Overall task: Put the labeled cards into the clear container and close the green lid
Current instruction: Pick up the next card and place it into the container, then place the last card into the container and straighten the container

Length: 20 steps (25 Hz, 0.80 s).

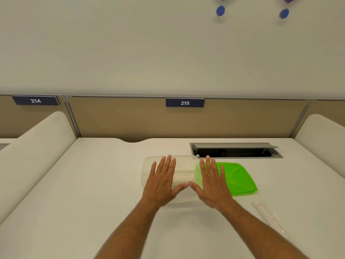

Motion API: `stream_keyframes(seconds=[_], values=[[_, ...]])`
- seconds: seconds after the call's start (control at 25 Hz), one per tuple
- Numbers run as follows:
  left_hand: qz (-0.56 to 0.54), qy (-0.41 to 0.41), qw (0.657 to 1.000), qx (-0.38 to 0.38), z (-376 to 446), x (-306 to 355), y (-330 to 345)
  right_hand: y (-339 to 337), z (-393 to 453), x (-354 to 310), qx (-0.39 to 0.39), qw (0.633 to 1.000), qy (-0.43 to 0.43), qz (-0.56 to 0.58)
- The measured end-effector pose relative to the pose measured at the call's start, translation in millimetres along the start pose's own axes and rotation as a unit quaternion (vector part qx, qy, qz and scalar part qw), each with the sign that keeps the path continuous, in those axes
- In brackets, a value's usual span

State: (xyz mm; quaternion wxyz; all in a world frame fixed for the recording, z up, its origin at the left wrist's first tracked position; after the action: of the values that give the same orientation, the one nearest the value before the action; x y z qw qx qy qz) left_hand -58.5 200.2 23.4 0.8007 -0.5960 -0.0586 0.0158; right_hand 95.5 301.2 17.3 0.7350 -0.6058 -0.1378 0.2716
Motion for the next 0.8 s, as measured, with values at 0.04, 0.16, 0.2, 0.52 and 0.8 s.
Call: stream_keyframes(seconds=[0.04,0.16,0.2,0.52,0.8], values=[[0.003,0.006,1.0,-0.001,1.0,5.7,-0.7,0.4,-2.2,5.7,-0.001,1.0,0.006,-0.002],[0.007,0.035,0.999,-0.01,5.0,25.0,-0.8,-0.1,-9.1,26.1,-0.001,0.999,0.032,-0.001],[0.008,0.048,0.999,-0.009,7.1,32.2,-1.1,0.3,-11.4,34.1,-0.005,0.999,0.042,-0.004],[-0.026,0.169,0.985,-0.034,26.3,112.5,16.3,-0.6,-39.1,123.9,-0.067,0.984,0.164,-0.024],[-0.076,0.203,0.966,-0.139,28.5,176.4,43.9,-2.0,-70.4,189.1,-0.132,0.943,0.305,0.027]])
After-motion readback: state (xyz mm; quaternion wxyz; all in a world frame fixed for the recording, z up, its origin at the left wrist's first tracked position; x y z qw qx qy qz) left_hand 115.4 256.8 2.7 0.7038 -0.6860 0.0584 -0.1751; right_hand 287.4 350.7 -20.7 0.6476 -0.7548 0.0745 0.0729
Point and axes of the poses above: each hand's wrist, its own z-axis towards the middle knuckle, its own y-axis out of the palm, x = y × z, the point moved 6 cm from there along z, towards the middle knuckle, and after that the axes turned 9 degrees about y, right-handed, at the moved point
